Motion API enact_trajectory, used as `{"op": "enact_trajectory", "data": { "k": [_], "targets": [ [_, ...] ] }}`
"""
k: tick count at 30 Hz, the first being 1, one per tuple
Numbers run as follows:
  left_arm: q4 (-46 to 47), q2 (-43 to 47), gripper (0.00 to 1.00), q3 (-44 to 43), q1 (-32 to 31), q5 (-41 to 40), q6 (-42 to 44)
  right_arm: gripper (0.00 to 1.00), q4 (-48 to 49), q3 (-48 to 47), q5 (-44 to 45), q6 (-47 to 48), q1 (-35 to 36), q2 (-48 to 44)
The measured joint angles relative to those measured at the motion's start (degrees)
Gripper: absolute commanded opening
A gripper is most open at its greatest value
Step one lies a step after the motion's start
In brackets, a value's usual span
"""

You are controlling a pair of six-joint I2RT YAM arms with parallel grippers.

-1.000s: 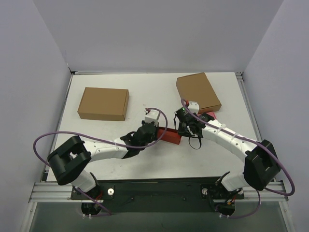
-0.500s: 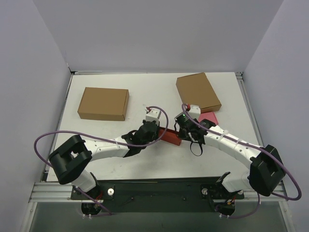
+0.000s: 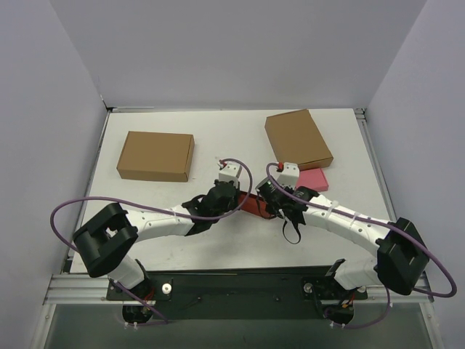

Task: Fold the paper box
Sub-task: Close the paper box at the center of the board.

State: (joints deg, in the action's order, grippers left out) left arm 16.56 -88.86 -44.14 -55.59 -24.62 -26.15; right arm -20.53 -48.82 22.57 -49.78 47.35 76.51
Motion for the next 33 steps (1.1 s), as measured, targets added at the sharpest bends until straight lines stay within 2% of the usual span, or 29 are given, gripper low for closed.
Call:
{"op": "enact_trajectory", "data": {
  "k": [9,13,18,21,27,30,33],
  "targets": [
    [0.0,0.2,0.00,0.0,0.9,2.2,1.3,0.01,-0.1,0.1,2.5,-1.2,1.4,0.5],
    [0.0,0.3,0.00,0.0,1.0,2.8,2.5,0.27,-1.2,-0.3,1.5,-1.0,1.5,0.2],
    [0.0,0.3,0.00,0.0,1.0,3.0,3.9,0.40,-7.1,-2.5,-0.5,0.5,3.0,0.2],
    [-0.1,0.2,0.00,-0.1,1.0,3.0,4.6,0.44,-10.3,-4.1,-0.9,1.9,3.8,0.2],
    [-1.1,0.1,0.00,-0.8,1.0,3.0,6.5,0.46,-13.0,-4.7,-1.0,3.9,3.7,-2.2],
    [-1.2,0.1,0.00,-0.9,1.0,3.0,7.5,0.47,-13.6,-4.8,-2.1,4.7,1.1,-5.3],
    [-1.1,0.1,0.00,-0.9,1.0,3.1,8.6,0.50,-13.1,-5.0,-4.7,5.0,-4.8,-7.9]
  ]
}}
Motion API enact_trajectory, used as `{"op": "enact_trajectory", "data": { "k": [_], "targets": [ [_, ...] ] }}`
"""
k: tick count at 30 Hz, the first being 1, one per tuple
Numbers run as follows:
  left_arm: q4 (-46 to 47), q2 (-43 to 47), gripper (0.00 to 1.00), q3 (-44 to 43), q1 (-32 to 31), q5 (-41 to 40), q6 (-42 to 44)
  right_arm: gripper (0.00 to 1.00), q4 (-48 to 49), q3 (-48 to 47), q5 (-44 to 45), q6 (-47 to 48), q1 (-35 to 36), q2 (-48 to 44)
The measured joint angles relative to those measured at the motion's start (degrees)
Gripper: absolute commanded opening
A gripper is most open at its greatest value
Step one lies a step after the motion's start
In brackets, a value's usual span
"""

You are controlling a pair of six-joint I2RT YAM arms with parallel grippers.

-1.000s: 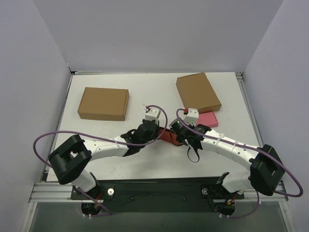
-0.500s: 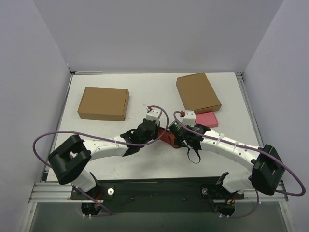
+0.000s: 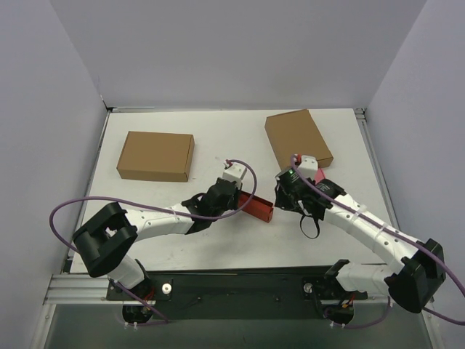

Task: Fold the paper box
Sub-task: Close the paper box at the center of the board.

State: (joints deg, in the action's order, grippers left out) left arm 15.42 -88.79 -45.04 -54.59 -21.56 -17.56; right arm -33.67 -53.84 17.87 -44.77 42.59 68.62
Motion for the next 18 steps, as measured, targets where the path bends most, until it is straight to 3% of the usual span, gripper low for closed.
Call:
{"op": "enact_trajectory", "data": {
  "k": [6,11,18],
  "targets": [
    [0.2,0.0,0.00,0.0,0.0,0.6,1.8,0.50,3.4,-0.1,-3.7,0.0,-5.9,-2.0],
    [1.3,0.0,0.00,0.6,-0.1,0.6,2.7,0.58,7.2,0.0,-4.7,-1.4,-6.3,0.5],
    [3.9,0.0,0.00,1.9,-1.1,-0.5,3.7,0.58,11.5,3.7,-5.6,-5.9,-6.2,1.6]
  ]
}}
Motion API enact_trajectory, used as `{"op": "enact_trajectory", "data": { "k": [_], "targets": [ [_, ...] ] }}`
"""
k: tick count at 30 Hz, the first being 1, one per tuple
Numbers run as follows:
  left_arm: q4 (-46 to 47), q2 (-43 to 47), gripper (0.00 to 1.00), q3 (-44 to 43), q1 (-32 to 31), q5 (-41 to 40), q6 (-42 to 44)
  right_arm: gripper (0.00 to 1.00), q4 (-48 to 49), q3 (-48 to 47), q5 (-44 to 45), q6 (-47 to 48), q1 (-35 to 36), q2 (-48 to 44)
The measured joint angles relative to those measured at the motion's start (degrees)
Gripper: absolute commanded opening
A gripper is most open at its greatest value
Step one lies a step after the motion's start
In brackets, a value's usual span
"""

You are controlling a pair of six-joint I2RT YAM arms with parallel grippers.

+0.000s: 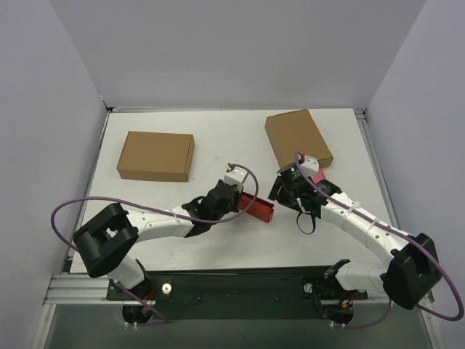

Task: Fold the paper box
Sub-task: Close the paper box at the center of the board.

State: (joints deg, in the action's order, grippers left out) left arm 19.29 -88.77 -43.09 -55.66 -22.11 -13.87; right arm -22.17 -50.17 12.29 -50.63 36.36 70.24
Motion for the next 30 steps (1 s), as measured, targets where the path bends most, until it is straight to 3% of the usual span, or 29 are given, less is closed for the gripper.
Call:
{"op": "enact_trajectory", "data": {
  "k": [8,27,30],
  "targets": [
    [1.4,0.2,0.00,0.9,-0.7,-1.4,0.6,0.56,2.4,5.4,-1.9,-5.6,0.3,-0.4],
    [1.8,0.2,0.00,1.2,-1.3,-2.3,0.5,0.54,3.1,6.6,-0.5,-12.2,4.9,-3.4],
    [1.8,0.2,0.00,1.2,-1.4,-2.4,0.5,0.48,3.1,6.6,-0.3,-12.6,5.6,-3.4]
  ]
}}
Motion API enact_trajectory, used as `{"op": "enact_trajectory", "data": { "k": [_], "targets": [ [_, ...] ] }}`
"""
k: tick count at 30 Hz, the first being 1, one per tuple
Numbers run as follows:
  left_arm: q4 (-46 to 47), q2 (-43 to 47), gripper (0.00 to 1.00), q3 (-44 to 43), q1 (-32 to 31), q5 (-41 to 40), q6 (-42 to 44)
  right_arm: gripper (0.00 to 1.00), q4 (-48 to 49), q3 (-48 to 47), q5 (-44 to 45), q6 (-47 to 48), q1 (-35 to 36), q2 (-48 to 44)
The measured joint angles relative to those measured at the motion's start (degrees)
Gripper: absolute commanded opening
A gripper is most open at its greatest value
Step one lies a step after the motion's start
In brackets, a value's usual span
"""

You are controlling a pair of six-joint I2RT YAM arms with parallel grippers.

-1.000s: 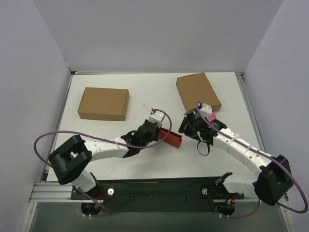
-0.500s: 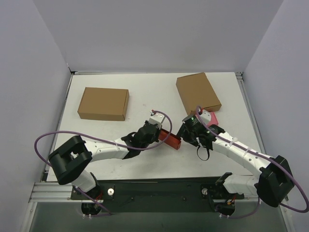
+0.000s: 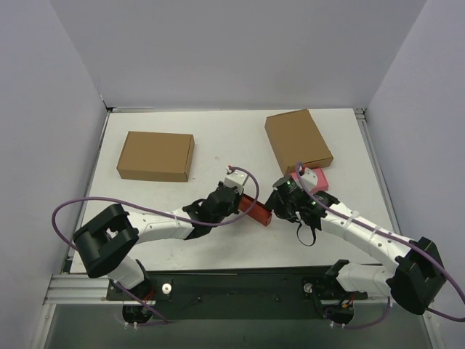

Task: Fold the paper box
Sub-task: Close the paper box at the center of the board.

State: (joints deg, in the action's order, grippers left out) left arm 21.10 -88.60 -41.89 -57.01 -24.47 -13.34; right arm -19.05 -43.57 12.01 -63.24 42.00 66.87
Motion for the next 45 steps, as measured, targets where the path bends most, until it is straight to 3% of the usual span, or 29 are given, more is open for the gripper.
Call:
{"op": "enact_trajectory", "data": {
  "k": [2,12,16,29,36,45],
  "targets": [
    [0.0,0.0,0.00,0.0,0.0,0.0,0.0,0.43,0.0,0.0,0.0,-0.3,0.2,0.0],
    [-0.2,-0.5,0.00,-0.4,0.0,-0.2,-0.8,0.37,0.9,0.0,0.5,-1.2,2.6,1.0],
    [-0.6,-0.6,0.00,-0.7,0.0,-0.3,-1.1,0.26,1.3,-0.2,0.7,-1.2,3.5,1.9],
    [-1.2,-0.8,0.00,-1.0,0.0,-1.9,-1.9,0.23,0.9,-1.9,0.7,-1.0,4.2,4.2],
    [-1.1,-0.7,0.00,-1.0,0.1,-1.3,-2.0,0.03,0.9,-2.0,0.7,0.9,4.2,5.0],
    [-3.0,0.5,0.13,-1.0,0.6,0.6,-1.1,0.00,-1.4,-4.8,2.3,5.3,5.7,7.6]
  ]
}}
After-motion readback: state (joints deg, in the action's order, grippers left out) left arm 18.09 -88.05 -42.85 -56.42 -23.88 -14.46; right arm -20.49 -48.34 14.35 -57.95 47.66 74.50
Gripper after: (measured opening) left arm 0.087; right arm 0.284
